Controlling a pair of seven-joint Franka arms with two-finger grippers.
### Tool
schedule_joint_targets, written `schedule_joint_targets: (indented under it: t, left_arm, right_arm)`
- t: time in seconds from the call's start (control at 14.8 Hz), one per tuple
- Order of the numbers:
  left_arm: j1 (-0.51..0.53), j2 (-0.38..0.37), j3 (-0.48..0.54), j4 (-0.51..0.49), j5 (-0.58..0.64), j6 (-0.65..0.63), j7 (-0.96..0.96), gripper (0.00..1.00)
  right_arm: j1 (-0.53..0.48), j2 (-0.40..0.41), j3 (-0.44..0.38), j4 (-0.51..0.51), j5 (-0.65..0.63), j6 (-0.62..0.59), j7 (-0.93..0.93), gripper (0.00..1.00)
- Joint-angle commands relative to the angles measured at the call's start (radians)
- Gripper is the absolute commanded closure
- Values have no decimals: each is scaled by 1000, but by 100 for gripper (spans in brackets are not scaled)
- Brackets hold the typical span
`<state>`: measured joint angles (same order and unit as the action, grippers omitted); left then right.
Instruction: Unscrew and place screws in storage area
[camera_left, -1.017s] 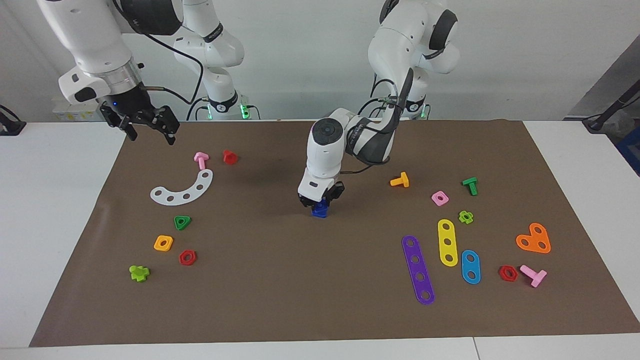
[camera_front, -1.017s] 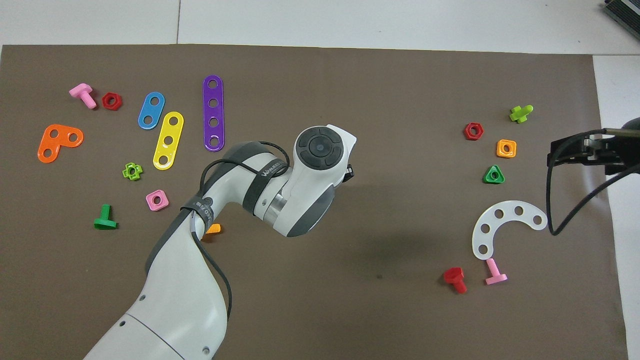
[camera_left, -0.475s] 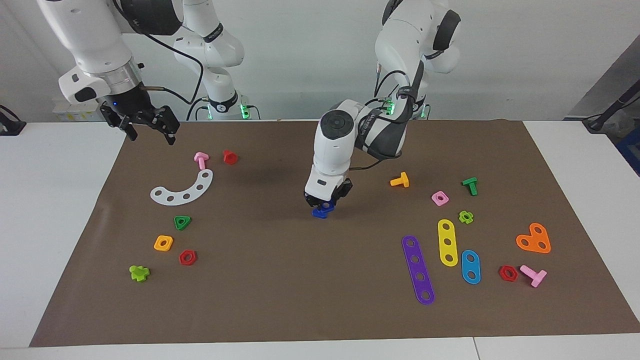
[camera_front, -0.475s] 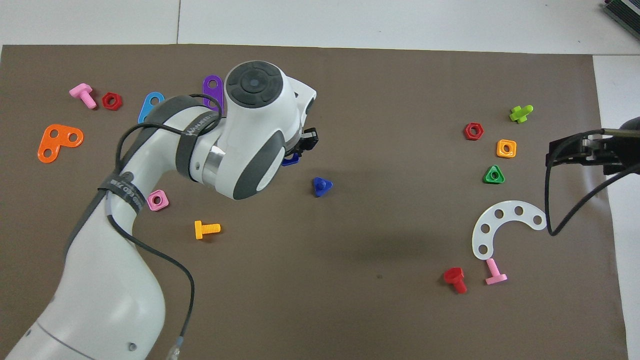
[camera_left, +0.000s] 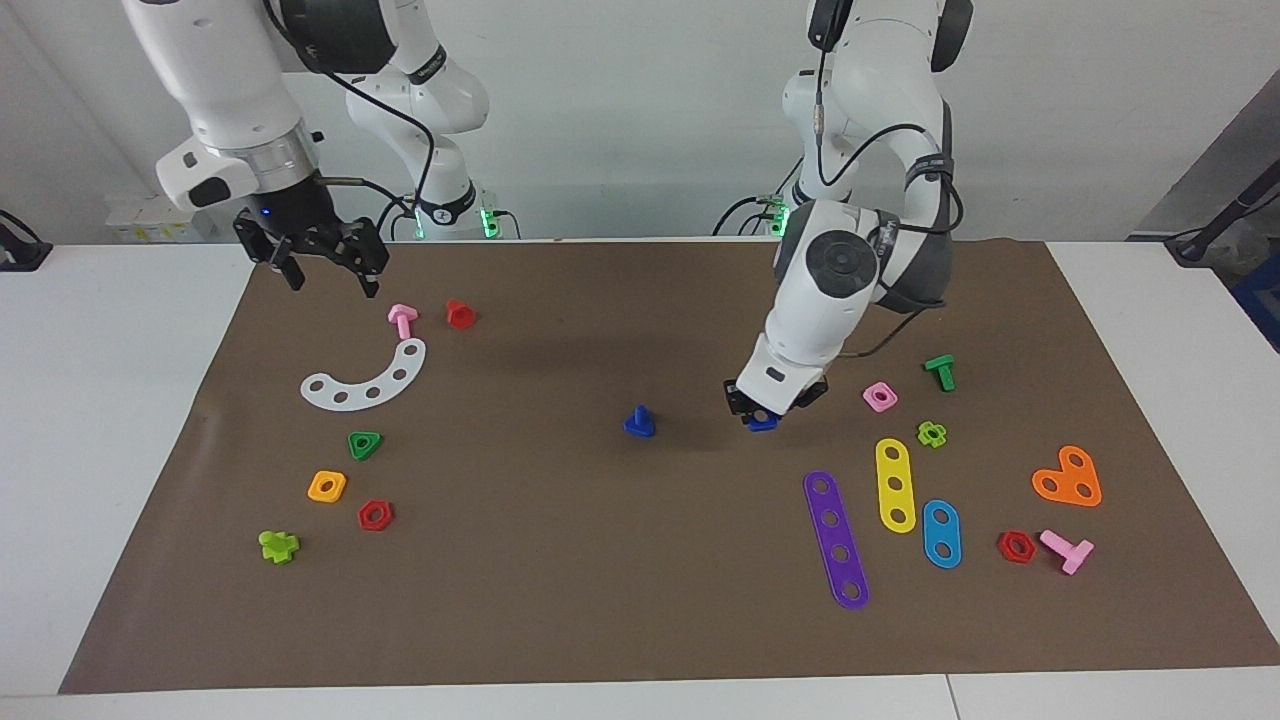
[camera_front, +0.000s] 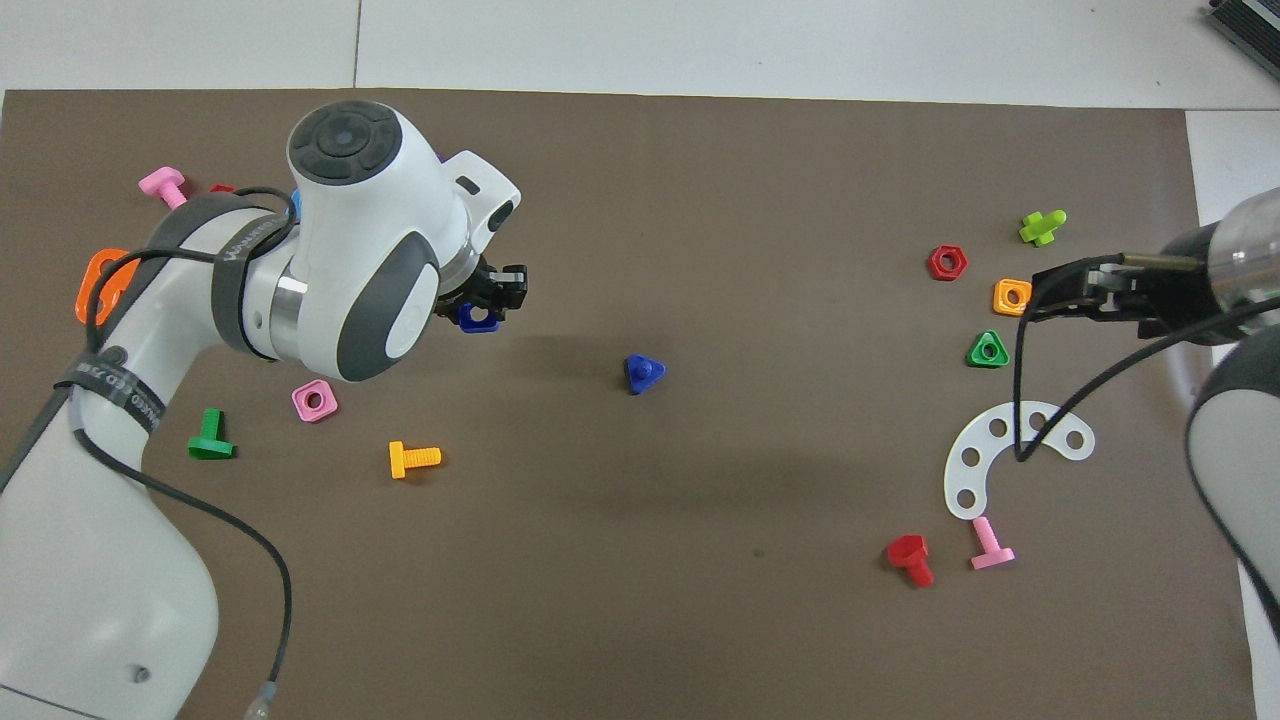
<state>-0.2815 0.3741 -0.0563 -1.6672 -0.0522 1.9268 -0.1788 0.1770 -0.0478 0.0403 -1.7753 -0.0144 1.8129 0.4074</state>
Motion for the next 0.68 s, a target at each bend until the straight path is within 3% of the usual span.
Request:
schedule_joint_targets:
  t: [0.0, 0.2, 0.27, 0.34, 0.41, 0.47, 0.61]
  left_arm:
    - [36, -81, -5, -175, -20, 128, 123, 82]
    - [48, -118, -2, -317, -20, 297, 191, 76]
    - [57, -126, -2, -348, -20, 326, 218, 67]
    - [70, -133, -2, -368, -20, 336, 232, 54]
    - [70, -136, 0, -373, -20, 336, 237, 24]
    - [70, -136, 0, -368, -18, 331, 239, 0]
    - [71, -138, 0, -359, -18, 317, 234, 0]
  right_arm:
    - [88, -18, 1, -92, -7, 68, 118, 3]
    - [209, 70, 1, -78, -18, 164, 301, 3]
    - [249, 107, 1, -66, -35, 187, 351, 4]
    - [292, 149, 1, -49, -64, 215, 416, 4]
    - [320, 188, 1, -24, -87, 238, 471, 4]
    - [334, 221, 1, 11, -94, 244, 499, 4]
    - [357, 282, 1, 62, -96, 255, 530, 5]
